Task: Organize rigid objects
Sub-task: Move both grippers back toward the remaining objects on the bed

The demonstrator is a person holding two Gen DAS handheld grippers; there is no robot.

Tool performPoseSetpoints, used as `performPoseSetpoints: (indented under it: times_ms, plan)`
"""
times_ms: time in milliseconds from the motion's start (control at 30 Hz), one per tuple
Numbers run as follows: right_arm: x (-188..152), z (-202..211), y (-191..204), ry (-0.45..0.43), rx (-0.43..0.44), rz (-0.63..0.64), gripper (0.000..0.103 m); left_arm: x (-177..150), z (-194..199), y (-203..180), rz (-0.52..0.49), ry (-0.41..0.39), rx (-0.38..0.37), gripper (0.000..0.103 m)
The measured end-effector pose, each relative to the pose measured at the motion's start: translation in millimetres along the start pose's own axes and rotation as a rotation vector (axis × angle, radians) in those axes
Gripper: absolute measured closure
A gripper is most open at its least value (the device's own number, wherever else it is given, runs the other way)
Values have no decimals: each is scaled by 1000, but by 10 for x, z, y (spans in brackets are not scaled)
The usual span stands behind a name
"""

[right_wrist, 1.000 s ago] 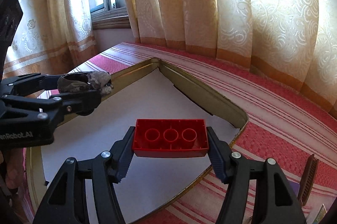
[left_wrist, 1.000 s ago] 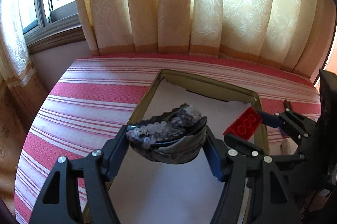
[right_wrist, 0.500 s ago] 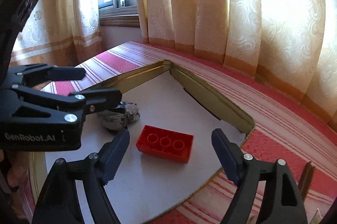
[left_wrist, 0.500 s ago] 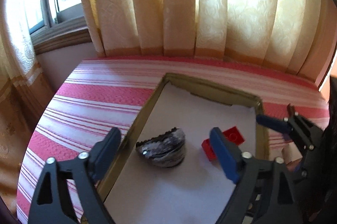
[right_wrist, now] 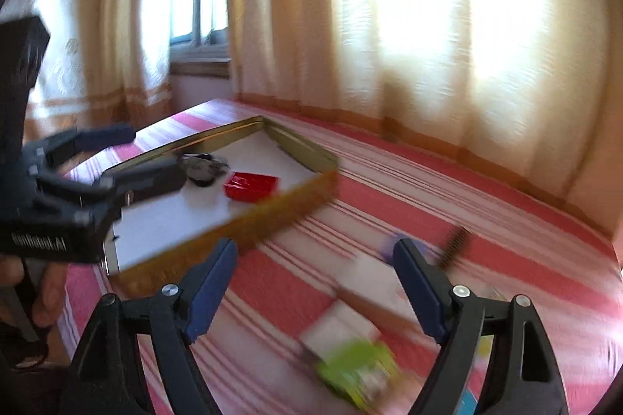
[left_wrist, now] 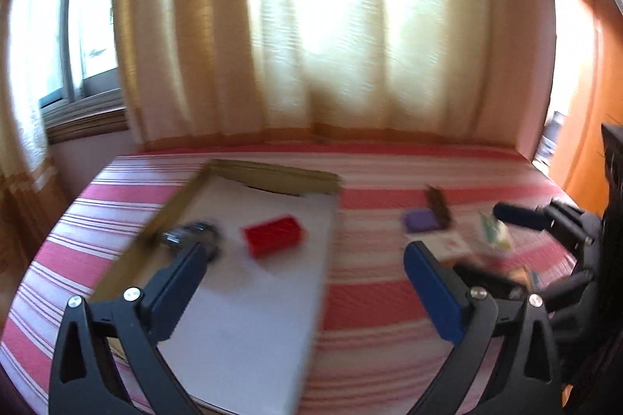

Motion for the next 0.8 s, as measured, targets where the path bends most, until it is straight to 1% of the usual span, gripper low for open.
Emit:
performPoseSetpoints:
  times_ms: [167, 233, 300, 400, 500, 567, 733, 800]
  plan:
    - [-443, 518, -403, -56, -96, -127, 17, -281, 7, -547, -60, 56, -89, 0]
    - [-605, 693, -537, -70, -115, -173, 14, -377, -4, -736, -89, 76, -108, 1]
    - [-773, 820, -683, -68, -137, -211, 14, -456, -30, -906, -109, 95, -123, 0]
    - [-952, 921, -842, -59, -166, -249, 14, -519, -60, -1086, -114, 119, -149, 0]
    - [-1051, 932, -965, -54, -164, -279, 14, -539, -73, -1251, -143, 121, -164, 1]
    - [-1083, 899, -977, -44, -162, -283, 14, -565, -103, -1309, -161, 128, -155, 1]
    - [-1138, 797, -922, 1, -127, -244, 14, -595, -197, -1374, -167, 149, -172, 11]
    - [-1133, 769, -893, 11, -111, -231, 14, -610, -216, -1389, -165, 166, -198, 21]
Point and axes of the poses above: each gripper's, at about its wrist camera, not at the fingertips, and z roughly against the way its jaws point, y to its left, x to its top, the point moved 6 cm from there along -z, roughly the way its jaws point, and after that the axes turned 12 degrees about x, right-handed, at the moved point
